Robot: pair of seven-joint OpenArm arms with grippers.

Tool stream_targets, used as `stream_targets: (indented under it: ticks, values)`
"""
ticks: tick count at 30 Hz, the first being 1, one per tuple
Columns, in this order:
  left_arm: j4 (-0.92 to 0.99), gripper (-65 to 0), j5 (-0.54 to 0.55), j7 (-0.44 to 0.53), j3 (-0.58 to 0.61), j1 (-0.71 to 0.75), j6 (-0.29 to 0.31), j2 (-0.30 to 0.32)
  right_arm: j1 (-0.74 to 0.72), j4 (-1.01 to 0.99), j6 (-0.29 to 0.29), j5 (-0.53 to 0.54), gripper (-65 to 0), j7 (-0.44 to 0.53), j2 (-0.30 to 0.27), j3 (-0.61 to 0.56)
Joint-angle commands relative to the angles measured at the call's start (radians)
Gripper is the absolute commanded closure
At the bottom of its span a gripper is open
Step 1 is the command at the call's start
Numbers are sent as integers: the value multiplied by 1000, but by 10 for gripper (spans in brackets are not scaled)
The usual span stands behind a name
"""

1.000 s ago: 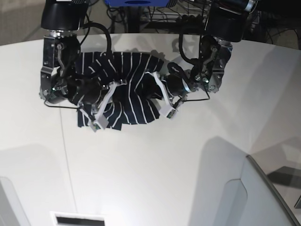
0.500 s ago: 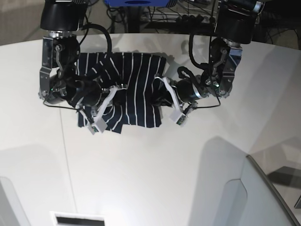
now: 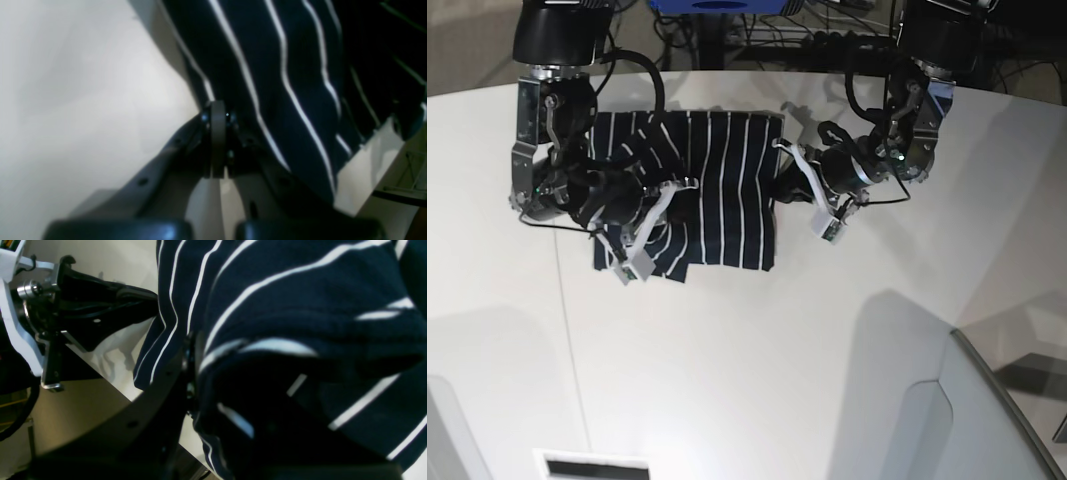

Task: Layout the t-shirt on the table in an organized manner, then fold the t-shirt properly
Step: 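Fold both ends inward toward each other with both grippers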

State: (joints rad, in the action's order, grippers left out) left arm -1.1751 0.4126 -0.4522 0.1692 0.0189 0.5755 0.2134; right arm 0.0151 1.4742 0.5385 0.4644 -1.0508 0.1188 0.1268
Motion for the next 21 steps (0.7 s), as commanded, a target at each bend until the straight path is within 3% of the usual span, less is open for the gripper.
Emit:
stream_targets:
  ticks: [1, 9, 14, 21]
  values:
    - [-7, 0, 13, 22, -3, -12, 7, 5, -13, 16, 5, 24, -2, 11, 3, -2]
    - [25, 0, 13, 23, 5, -27, 7, -35, -11, 18, 5, 26, -2, -1, 8, -5]
    - [25, 0, 13, 23, 6, -27, 7, -44, -11, 18, 5, 27, -2, -6, 9, -75]
    - [25, 0, 13, 23, 3, -26, 7, -44, -14, 16, 4, 27, -2, 16, 9, -82]
